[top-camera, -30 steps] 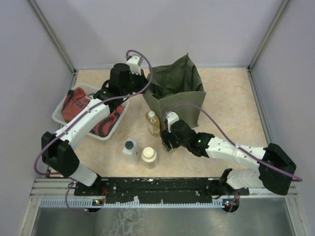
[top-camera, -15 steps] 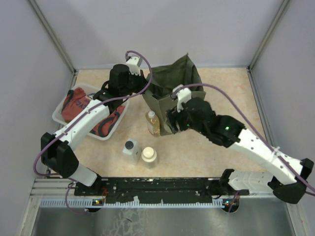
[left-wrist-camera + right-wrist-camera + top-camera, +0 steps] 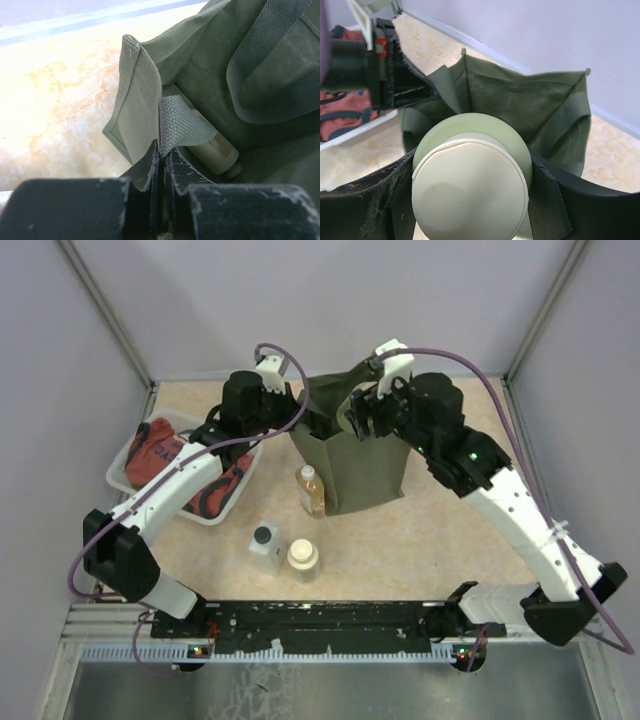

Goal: Place the personal care products into the canvas bag

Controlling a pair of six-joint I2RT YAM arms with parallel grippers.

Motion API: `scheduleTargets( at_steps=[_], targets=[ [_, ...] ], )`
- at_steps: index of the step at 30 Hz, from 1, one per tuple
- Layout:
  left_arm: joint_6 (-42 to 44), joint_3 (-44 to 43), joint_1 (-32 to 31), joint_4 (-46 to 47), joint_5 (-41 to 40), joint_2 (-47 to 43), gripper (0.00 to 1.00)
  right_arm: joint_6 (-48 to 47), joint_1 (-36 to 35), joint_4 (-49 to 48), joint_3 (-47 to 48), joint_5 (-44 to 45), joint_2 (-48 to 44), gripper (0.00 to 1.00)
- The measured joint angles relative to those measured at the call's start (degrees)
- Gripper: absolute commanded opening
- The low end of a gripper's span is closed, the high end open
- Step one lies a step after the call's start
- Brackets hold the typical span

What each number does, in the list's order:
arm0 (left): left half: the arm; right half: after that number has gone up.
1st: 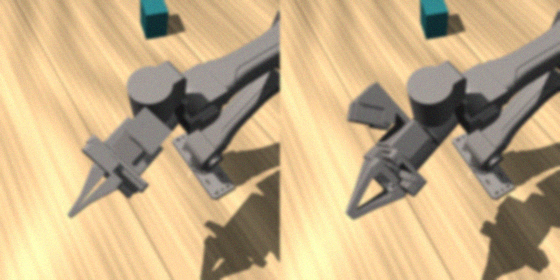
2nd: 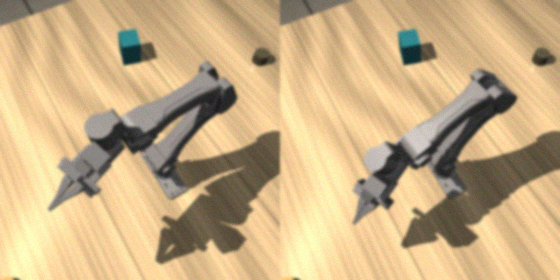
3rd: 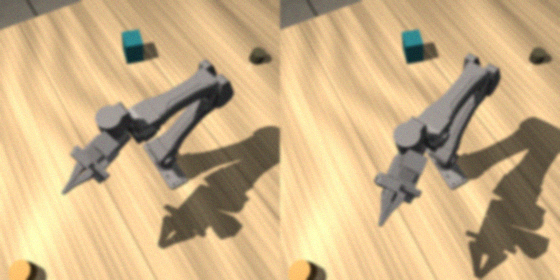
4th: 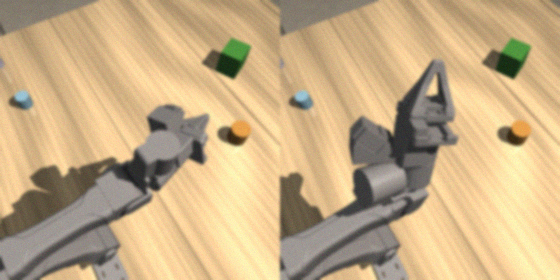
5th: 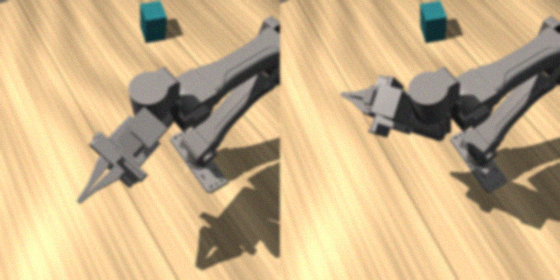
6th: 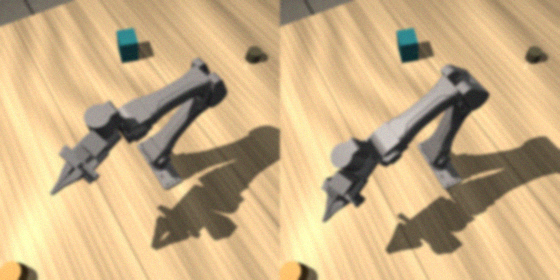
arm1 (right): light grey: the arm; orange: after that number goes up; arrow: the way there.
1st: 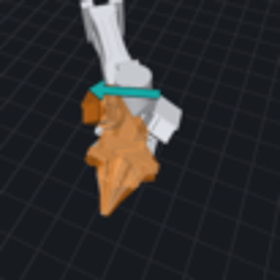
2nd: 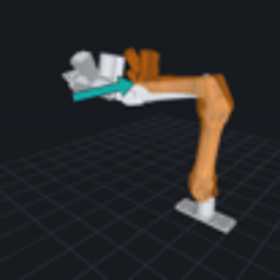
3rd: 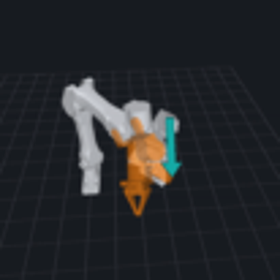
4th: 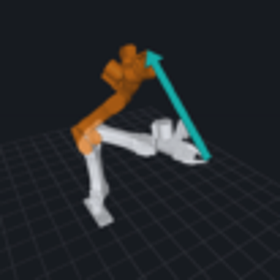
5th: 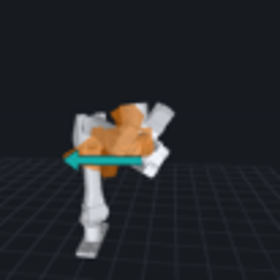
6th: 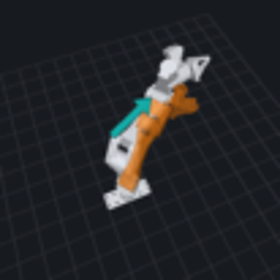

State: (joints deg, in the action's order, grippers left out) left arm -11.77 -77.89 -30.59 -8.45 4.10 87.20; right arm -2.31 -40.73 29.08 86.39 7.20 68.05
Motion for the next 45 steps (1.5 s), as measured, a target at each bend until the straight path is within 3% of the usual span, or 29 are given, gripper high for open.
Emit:
scheduleTargets(
  at_steps=[8, 14, 26, 37, 45],
  targets=[
    [-0.17, 0.59, 0.00, -0.04, 0.52, -0.42, 0.00, -3.85, 2.73, -8.50, 2.43, -5.51, 12.72, 0.00],
    [-0.15, 1.20, 0.07, -0.26, 0.68, -1.20, 0.00, -4.15, 4.52, -10.62, 3.56, -7.93, 17.33, 0.00],
    [-0.17, 1.66, 0.11, -0.02, 1.75, -1.73, 0.00, -4.24, 8.59, -6.71, 22.67, -11.76, 27.39, 0.00],
    [0.17, 1.66, 0.11, -1.53, 1.44, -1.75, 0.00, -1.77, 9.77, -10.23, 13.73, -13.97, 27.50, 0.00],
    [0.13, 1.66, 0.11, -1.68, 1.44, -1.75, 0.00, -1.99, 9.77, -7.13, 13.38, -12.66, 25.62, 0.00]
  ],
)
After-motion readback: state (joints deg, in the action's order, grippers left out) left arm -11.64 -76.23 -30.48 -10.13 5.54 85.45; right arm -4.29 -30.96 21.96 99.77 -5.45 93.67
